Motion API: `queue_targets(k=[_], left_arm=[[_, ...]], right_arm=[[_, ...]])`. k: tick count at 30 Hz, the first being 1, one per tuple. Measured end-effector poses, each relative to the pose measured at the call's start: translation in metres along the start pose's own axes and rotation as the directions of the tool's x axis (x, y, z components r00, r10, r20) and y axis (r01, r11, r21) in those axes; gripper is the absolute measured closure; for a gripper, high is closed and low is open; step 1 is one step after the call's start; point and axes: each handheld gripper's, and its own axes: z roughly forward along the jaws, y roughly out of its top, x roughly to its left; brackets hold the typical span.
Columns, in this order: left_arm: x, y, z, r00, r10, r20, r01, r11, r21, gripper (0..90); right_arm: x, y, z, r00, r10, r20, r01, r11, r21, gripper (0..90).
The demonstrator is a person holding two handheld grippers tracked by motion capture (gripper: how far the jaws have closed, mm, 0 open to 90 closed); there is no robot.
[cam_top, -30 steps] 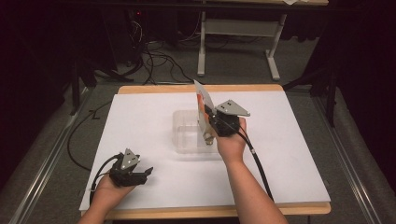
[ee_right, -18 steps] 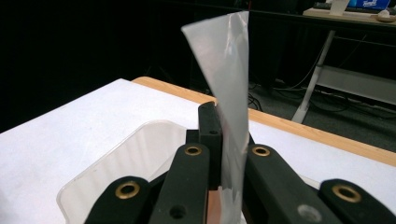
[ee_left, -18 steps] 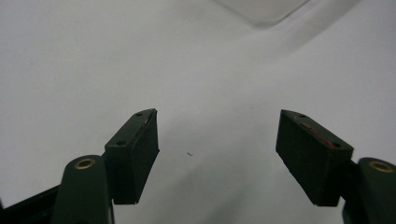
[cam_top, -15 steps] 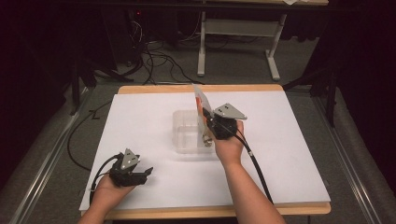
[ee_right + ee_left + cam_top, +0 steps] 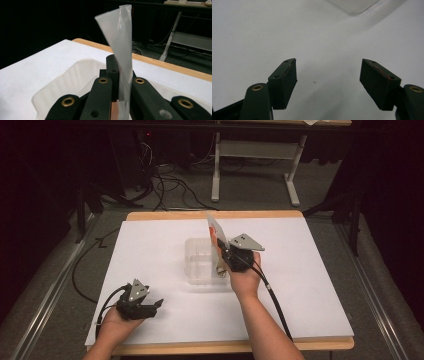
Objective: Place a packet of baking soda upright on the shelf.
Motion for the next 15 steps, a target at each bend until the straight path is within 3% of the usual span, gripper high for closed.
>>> queue_targets(k=[15], left_arm=[[-0.001,0.0,0.001,1.0,0.003,0.0,-0.003,1.0,0.002,30.3]], right_arm=[[0.006,-0.022,-0.005,0.9998,0.009,-0.015,-0.009,1.0,0.02,90.0]])
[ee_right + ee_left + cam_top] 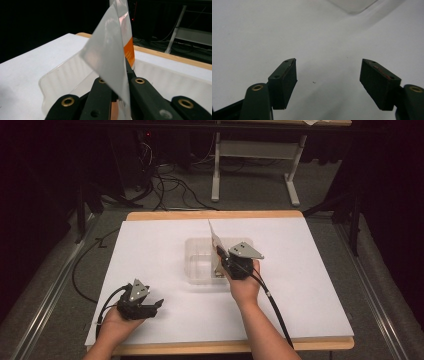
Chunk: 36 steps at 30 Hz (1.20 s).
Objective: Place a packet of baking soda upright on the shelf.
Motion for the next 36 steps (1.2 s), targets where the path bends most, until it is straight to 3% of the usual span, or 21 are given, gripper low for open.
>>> queue_targets(k=[11,30,33,36], left_arm=[[0.0,0.0,0.0,1.0,0.001,0.0,-0.001,1.0,0.0,30.3],[0.001,0.0,-0.001,1.0,-0.003,-0.002,0.003,1.0,0.001,30.3],[0.001,0.0,0.0,1.0,-0.001,-0.001,0.001,1.0,0.003,30.3],[0.0,0.0,0.0,1.0,-0.002,-0.001,0.002,1.0,-0.002,30.3]], right_arm=[[0.005,-0.016,-0.006,0.9998,0.011,-0.014,-0.011,1.0,-0.002,90.0],[0.002,-0.008,-0.008,0.9998,0.015,-0.011,-0.014,1.0,0.015,87.1],[0.002,-0.007,-0.007,0.9996,0.025,-0.013,-0.025,1.0,0.016,81.8],[0.003,-0.004,-0.006,0.9993,0.024,-0.028,-0.023,0.999,0.025,68.1]])
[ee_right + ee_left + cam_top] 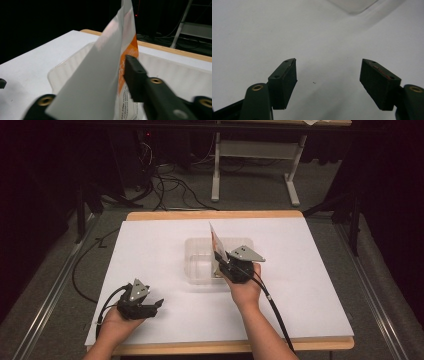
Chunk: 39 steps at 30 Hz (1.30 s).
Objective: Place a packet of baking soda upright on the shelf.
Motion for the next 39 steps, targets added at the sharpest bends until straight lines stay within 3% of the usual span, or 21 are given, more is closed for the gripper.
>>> queue_targets(k=[5,7,17,23,33,39], left_arm=[[0.001,0.0,0.0,1.0,-0.002,-0.001,0.002,1.0,0.002,30.3],[0.0,0.0,0.0,1.0,-0.001,-0.001,0.001,1.0,0.003,30.3],[0.001,0.0,-0.001,1.0,-0.005,-0.003,0.005,1.0,-0.004,30.3],[0.005,-0.001,-0.005,0.9994,-0.033,-0.007,0.033,0.999,-0.029,30.2],[0.007,-0.001,-0.006,0.999,-0.043,-0.015,0.042,0.9985,-0.034,30.1],[0.008,-0.001,-0.006,0.9986,-0.049,-0.019,0.048,0.9982,-0.035,30.1]], right_arm=[[0.002,0.008,0.003,0.9995,-0.018,0.025,0.018,1.0,0.019,24.3],[0.001,0.011,0.002,0.9992,-0.008,0.038,0.008,1.0,0.009,19.0],[-0.004,0.013,-0.004,0.9996,0.019,0.022,-0.02,1.0,0.016,18.7],[-0.003,0.008,-0.014,1.0,0.004,-0.001,-0.004,1.0,0.025,20.6],[-0.012,-0.004,-0.049,0.9997,0.005,-0.024,-0.005,1.0,0.026,22.7],[-0.028,-0.011,-0.081,0.9999,0.0,-0.016,0.0,1.0,0.019,25.0]])
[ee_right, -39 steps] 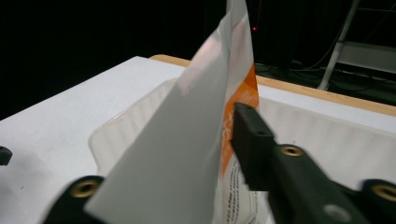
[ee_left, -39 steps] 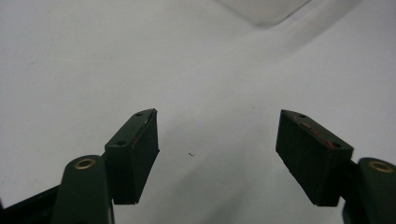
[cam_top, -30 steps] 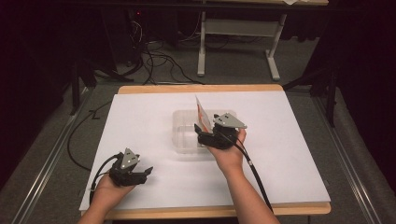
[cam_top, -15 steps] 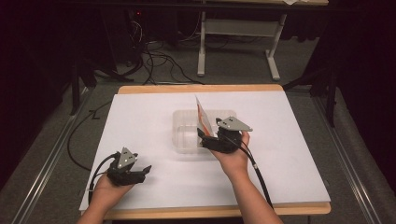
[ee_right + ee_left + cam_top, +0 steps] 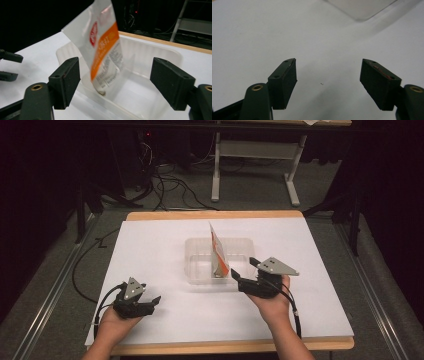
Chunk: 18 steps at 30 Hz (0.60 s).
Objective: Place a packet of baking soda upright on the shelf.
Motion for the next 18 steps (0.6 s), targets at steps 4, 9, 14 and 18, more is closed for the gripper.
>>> queue_targets(k=[4,9,14,18], left_arm=[[0.001,0.0,-0.001,1.0,-0.006,-0.006,0.006,1.0,-0.001,30.1],[0.002,-0.001,-0.001,0.9998,-0.017,-0.01,0.017,0.9998,-0.007,30.1],[0.002,-0.002,0.0,0.9996,-0.025,-0.01,0.025,0.9997,0.002,30.0],[0.001,-0.002,0.002,0.9996,-0.024,-0.014,0.024,0.9997,0.009,30.0]], right_arm=[[-0.017,-0.007,-0.022,0.9996,0.003,0.03,-0.003,1.0,-0.007,29.6],[-0.046,-0.023,-0.048,0.9927,0.027,0.117,-0.029,1.0,0.013,32.8],[-0.072,-0.053,-0.072,0.976,0.026,0.216,-0.037,0.998,0.045,35.4],[-0.09,-0.066,-0.077,0.9658,0.053,0.254,-0.084,0.99,0.113,34.8]])
